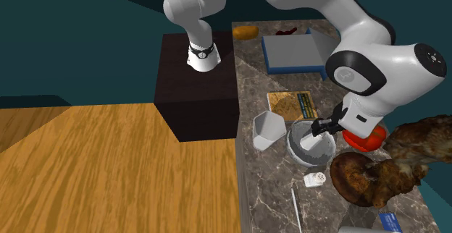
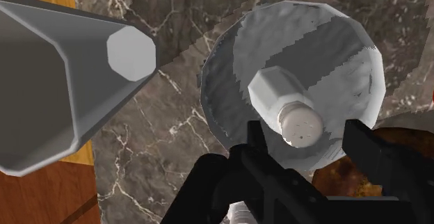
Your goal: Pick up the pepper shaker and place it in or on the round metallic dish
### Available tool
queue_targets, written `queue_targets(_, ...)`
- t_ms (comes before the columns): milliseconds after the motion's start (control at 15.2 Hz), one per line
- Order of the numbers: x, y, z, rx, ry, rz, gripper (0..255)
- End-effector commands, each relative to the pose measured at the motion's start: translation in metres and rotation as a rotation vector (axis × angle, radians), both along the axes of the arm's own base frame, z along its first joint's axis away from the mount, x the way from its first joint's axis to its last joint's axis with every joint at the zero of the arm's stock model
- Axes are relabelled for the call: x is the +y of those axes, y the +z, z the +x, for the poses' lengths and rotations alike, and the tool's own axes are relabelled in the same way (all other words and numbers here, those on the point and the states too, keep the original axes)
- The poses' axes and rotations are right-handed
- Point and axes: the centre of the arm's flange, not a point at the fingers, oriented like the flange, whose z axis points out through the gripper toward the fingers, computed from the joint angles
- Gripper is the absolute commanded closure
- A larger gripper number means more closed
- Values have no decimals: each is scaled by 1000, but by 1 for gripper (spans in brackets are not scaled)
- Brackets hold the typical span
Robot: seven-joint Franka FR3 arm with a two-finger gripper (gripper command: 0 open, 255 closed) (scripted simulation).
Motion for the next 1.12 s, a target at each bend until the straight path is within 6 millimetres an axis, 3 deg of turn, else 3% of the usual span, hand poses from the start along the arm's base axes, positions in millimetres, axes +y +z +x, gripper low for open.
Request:
queue_targets(0,0,0,0,0,0,0,0)
queue_targets(264,0,0,0,0,0,0,0)
queue_targets(528,5,50,1,0,0,0,0)
queue_targets(1056,5,50,1,0,0,0,0)
